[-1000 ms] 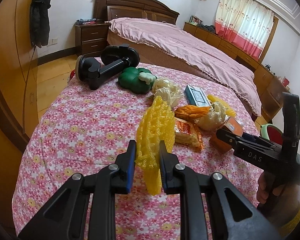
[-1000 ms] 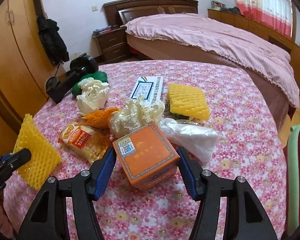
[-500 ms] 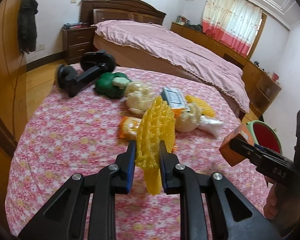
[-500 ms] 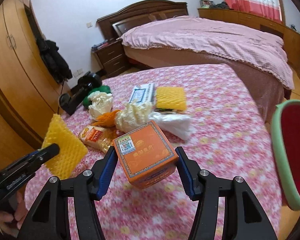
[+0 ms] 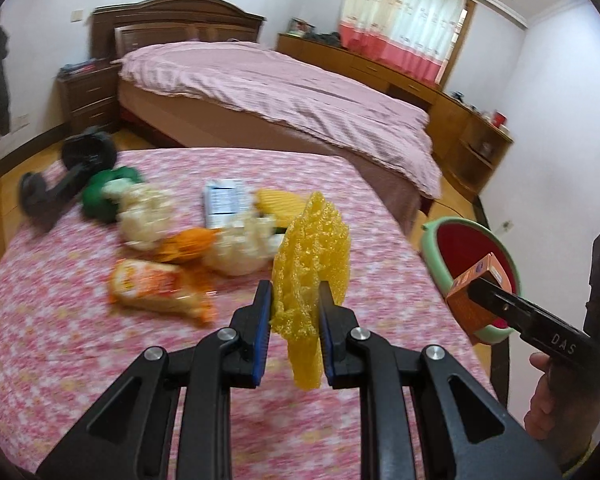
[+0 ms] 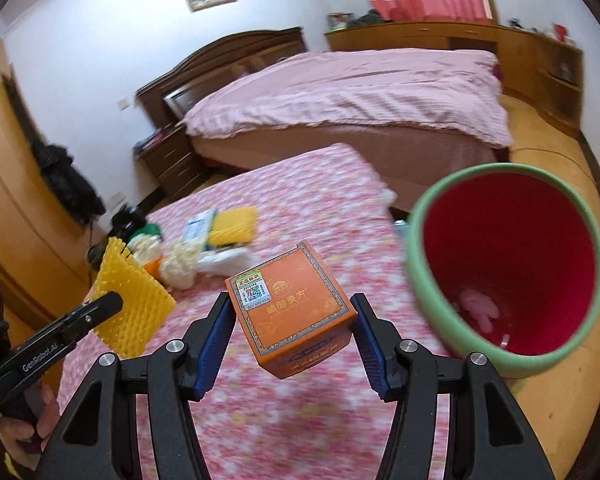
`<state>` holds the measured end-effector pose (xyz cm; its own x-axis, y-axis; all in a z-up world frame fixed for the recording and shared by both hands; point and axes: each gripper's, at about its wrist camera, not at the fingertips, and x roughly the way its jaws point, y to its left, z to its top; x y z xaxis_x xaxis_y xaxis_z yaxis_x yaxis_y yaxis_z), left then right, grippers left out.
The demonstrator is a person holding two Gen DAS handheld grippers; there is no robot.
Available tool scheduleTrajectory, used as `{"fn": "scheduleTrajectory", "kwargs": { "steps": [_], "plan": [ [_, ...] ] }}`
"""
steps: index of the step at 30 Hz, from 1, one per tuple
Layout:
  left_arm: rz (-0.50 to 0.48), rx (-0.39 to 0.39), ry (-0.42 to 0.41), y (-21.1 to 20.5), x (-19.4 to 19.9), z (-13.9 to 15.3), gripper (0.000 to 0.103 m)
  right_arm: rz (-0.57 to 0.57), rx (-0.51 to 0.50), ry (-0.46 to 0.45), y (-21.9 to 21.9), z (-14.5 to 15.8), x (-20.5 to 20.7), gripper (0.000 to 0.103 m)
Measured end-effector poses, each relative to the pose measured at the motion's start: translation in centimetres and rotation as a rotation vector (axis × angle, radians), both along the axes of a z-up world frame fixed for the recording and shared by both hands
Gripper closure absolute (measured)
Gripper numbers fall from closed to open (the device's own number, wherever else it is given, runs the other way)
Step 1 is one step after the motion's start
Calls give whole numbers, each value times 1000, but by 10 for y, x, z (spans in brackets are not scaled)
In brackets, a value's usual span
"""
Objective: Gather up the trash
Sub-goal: 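Carry both items over the red bucket and open both grippers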
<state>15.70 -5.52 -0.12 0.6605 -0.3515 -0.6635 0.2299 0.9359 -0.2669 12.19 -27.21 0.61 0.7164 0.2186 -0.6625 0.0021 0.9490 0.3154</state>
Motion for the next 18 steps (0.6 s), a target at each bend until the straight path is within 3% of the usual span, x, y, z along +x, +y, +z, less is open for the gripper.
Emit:
{"fn": "scheduleTrajectory", "kwargs": {
  "steps": [18],
  "plan": [
    [-280,30,1,-150,33,1,82,-286,-8,4,-123,-7,-17,43]
  ]
}}
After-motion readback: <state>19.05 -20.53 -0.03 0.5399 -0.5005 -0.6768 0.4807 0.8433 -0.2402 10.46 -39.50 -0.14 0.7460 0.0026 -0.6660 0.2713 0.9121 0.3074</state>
